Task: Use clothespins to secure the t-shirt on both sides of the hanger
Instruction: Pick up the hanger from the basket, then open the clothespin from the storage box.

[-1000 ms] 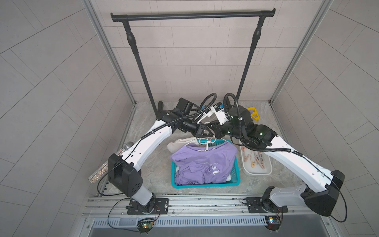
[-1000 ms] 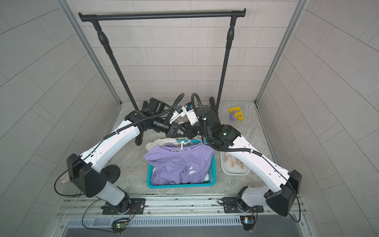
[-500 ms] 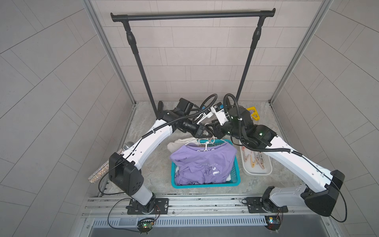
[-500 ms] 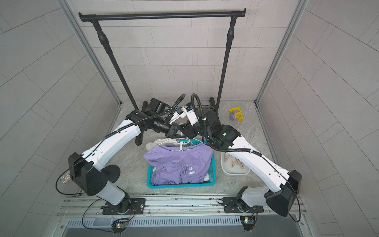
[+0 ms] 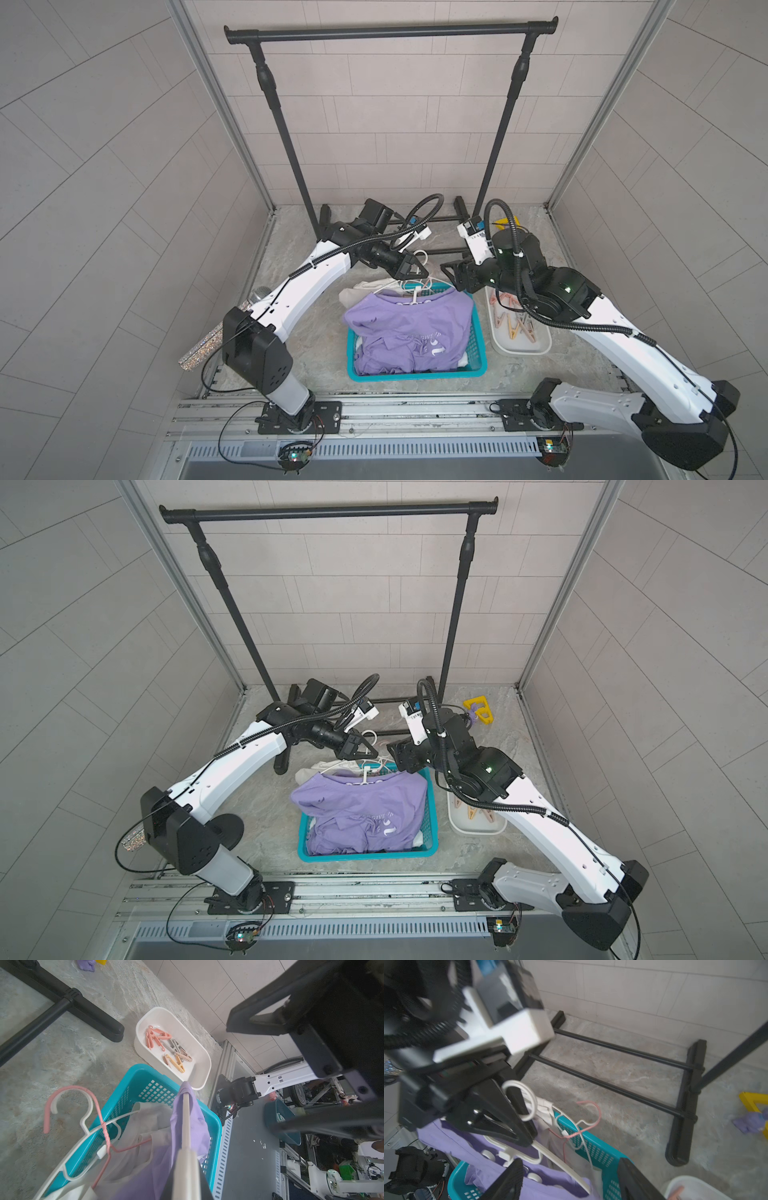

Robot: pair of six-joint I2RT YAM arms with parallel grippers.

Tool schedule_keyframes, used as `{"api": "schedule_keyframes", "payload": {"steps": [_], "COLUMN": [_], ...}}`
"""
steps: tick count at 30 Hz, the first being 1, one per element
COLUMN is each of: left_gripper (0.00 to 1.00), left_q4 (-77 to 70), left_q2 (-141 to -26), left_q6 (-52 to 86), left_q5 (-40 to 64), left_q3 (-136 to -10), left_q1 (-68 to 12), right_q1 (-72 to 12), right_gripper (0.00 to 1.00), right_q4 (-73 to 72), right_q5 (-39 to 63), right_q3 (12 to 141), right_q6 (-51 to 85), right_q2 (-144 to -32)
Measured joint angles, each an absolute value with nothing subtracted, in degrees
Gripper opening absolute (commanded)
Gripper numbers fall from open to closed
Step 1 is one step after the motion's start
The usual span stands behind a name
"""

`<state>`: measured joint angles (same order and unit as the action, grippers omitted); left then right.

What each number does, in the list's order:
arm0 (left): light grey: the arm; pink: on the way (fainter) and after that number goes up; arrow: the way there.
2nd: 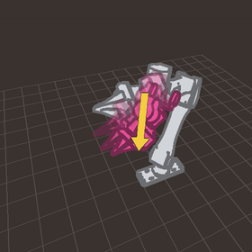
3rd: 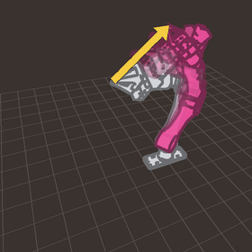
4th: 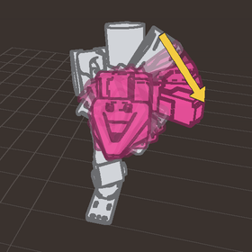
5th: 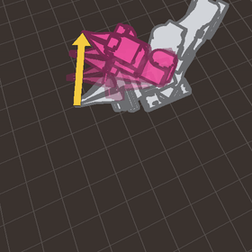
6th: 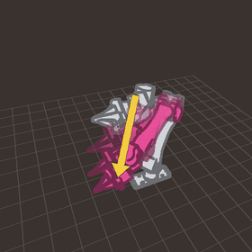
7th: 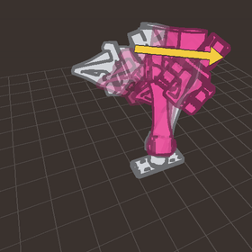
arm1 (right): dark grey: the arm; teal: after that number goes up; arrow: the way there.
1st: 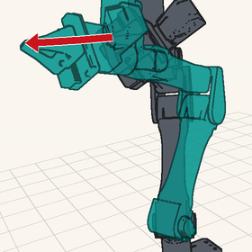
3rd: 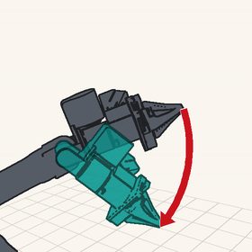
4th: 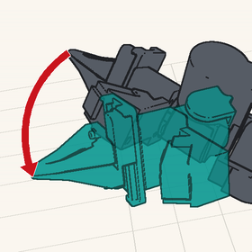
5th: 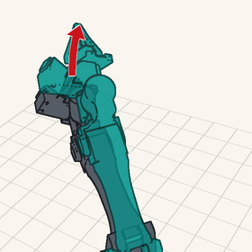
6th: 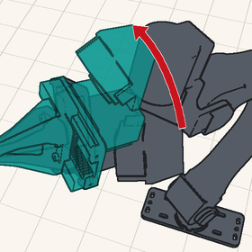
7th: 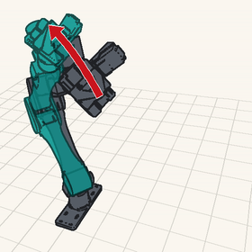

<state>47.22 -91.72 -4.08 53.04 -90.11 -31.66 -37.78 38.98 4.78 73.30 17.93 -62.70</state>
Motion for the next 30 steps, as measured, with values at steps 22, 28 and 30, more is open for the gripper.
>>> {"api": "schedule_keyframes", "payload": {"steps": [22,28,30], "left_gripper": [0.00,0.00,0.00], "left_q4": [42.98,42.57,42.41], "left_q2": [-88.47,-87.59,-87.20], "left_q6": [-2.50,-2.11,-2.13], "left_q5": [51.24,50.85,50.41], "left_q3": [-86.21,-85.89,-85.62], "left_q1": [-31.66,-31.66,-31.66], "right_q1": [-10.07,-10.07,-10.07], "right_gripper": [0.60,0.55,0.54], "right_q4": [47.03,42.02,40.12], "right_q5": [2.48,1.80,1.37], "right_q3": [51.13,48.23,47.44], "right_q6": [27.81,31.64,32.99], "right_q2": [-61.49,-65.89,-67.37]}}
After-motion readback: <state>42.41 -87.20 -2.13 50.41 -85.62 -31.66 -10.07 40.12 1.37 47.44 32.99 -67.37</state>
